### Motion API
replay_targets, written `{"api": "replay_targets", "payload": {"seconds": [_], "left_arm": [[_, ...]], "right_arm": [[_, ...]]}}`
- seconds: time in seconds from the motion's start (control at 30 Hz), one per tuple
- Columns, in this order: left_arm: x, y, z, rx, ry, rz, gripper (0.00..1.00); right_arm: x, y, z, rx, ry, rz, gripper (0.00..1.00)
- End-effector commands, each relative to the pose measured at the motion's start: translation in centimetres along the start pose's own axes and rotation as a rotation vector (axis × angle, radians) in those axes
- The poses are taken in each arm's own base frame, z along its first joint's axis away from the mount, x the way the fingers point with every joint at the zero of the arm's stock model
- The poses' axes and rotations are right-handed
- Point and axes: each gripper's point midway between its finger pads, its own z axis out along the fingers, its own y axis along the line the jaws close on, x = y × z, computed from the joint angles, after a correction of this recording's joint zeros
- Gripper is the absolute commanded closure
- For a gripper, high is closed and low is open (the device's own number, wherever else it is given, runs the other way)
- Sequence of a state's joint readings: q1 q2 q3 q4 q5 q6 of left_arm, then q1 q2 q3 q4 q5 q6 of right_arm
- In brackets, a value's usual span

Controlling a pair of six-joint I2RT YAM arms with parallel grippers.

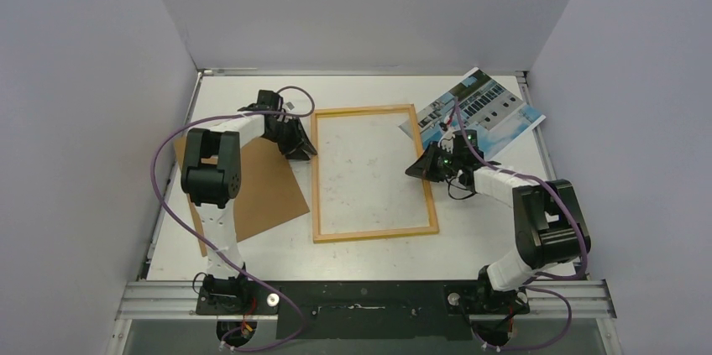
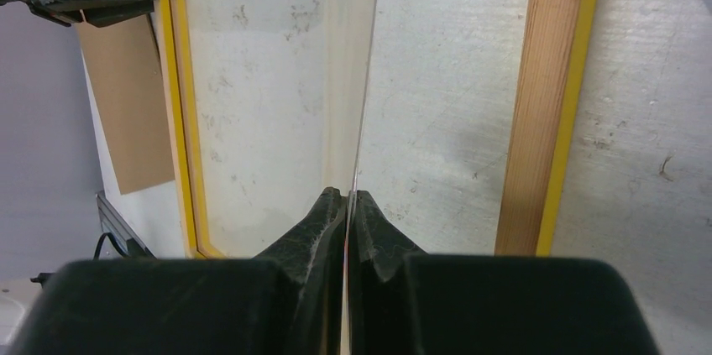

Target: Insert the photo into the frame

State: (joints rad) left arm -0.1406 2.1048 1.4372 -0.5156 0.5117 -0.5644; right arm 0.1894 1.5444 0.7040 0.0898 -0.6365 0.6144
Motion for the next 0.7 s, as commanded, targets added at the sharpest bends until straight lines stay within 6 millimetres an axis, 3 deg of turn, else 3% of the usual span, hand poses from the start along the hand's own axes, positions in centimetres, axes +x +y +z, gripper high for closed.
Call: {"api": "replay_targets", "payload": {"seconds": [0.0,0.67], "left_arm": [[-0.03,1.27,0.93,-0.068,0.009,0.032,0.67],[0.15,1.6,1.48,-0.082,0.027,0.023,0.68]], "right_arm": [[-1.18,0.16,0.37,-0.01,0.01,-0.068,1.0],[-1.16,0.49,1.06,-0.036,0.03,-0.059,1.0]]}}
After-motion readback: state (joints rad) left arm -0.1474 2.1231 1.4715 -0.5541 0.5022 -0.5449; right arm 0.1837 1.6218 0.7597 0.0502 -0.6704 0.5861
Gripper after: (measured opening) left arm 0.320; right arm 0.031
